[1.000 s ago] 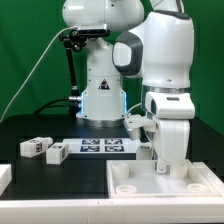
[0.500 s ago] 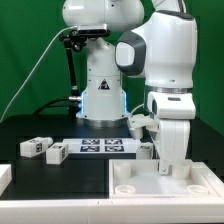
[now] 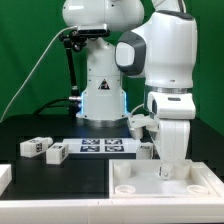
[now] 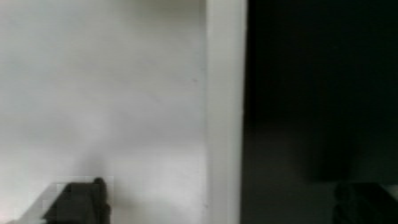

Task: Assemble one leg

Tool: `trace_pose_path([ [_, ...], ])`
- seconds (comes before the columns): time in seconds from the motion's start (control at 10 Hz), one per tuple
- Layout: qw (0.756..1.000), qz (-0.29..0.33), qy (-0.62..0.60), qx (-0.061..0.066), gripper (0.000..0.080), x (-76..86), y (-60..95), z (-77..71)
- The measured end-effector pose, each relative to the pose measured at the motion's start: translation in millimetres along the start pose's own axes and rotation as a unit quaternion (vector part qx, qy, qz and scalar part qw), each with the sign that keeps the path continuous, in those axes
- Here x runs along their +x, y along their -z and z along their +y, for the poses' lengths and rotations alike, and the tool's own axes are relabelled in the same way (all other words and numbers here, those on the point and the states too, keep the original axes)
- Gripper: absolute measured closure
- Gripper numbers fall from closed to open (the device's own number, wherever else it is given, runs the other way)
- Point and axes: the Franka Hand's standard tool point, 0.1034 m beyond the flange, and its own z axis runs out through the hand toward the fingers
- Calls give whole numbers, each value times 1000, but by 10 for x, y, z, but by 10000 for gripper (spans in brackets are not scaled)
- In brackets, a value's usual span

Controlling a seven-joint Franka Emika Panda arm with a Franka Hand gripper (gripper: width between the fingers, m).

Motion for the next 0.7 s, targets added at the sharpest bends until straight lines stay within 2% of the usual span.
trace_pose_path([
  [0.3, 1000, -1, -2, 0, 151, 2, 18, -2],
  [0.7, 1000, -14, -8, -20, 151, 4, 507, -31],
])
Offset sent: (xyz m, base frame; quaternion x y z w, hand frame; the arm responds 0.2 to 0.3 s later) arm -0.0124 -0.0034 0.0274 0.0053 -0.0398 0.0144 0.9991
